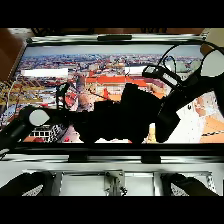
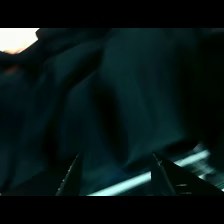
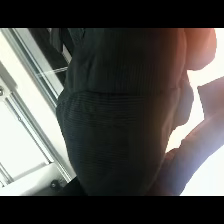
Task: Fold the shirts.
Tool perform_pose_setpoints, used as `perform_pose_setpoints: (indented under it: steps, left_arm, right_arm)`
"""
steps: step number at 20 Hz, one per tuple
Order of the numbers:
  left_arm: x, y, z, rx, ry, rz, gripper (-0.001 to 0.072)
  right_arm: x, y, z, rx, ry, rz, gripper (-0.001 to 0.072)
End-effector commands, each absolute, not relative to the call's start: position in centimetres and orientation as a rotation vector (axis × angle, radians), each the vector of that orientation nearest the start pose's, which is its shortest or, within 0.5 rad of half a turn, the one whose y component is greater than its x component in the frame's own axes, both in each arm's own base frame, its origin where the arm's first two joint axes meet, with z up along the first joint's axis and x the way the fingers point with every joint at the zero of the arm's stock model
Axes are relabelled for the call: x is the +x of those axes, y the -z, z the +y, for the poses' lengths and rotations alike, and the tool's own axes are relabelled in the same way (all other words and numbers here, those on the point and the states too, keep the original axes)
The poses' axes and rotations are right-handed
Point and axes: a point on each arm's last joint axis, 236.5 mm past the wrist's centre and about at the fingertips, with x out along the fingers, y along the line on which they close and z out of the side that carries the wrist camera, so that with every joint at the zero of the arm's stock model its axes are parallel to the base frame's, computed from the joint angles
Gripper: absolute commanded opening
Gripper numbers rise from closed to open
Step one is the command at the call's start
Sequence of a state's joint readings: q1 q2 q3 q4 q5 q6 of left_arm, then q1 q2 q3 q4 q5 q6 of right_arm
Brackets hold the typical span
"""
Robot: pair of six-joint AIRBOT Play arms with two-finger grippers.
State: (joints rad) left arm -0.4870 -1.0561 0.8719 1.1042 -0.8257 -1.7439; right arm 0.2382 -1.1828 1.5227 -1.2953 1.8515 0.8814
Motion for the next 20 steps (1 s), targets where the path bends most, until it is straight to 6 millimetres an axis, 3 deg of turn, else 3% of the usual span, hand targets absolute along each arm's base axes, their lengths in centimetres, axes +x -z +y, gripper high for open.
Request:
perform_pose_setpoints:
  steps: [1, 3, 6, 7, 9, 11, 13, 15, 18, 20]
  left_arm:
    - [32.5, -1.0, -27.1, -0.422, 0.532, 1.116, 0.0512]
    - [33.1, 0.5, -27.1, -0.407, 0.520, 1.123, 0.0511]
    - [34.7, 0.2, -27.7, -0.433, 0.508, 1.053, 0.0485]
    - [35.1, -0.3, -28.0, -0.449, 0.507, 1.026, 0.0370]
    - [35.8, -0.8, -28.3, -0.464, 0.503, 0.988, 0.0046]
    - [36.3, -0.8, -27.3, -0.469, 0.485, 0.989, 0.0044]
    - [37.1, -0.7, -24.7, -0.474, 0.440, 1.003, 0.0043]
    - [38.1, -1.4, -20.6, -0.474, 0.376, 0.996, 0.0043]
    - [39.3, -4.0, -14.7, -0.475, 0.312, 0.928, 0.0042]
    - [38.5, -5.4, -12.4, -0.494, 0.287, 0.927, 0.0042]
  right_arm:
    - [26.3, -14.2, 11.2, -0.565, -0.849, 1.326, 0.0052]
    - [26.6, -14.3, 10.0, -0.567, -0.765, 1.339, 0.0052]
    - [26.7, -14.3, 9.7, -0.541, -0.718, 1.354, 0.0052]
    - [26.8, -14.4, 9.7, -0.528, -0.705, 1.355, 0.0052]
    - [26.8, -14.4, 9.7, -0.495, -0.676, 1.366, 0.0052]
    - [26.4, -14.3, 9.6, -0.461, -0.647, 1.393, 0.0052]
    - [26.3, -14.6, 9.6, -0.434, -0.624, 1.392, 0.0052]
    - [25.7, -15.3, 10.4, -0.413, -0.659, 1.367, 0.0052]
    - [24.5, -16.5, 12.5, -0.353, -0.749, 1.322, 0.0052]
    - [24.1, -16.9, 13.7, -0.285, -0.769, 1.328, 0.0052]
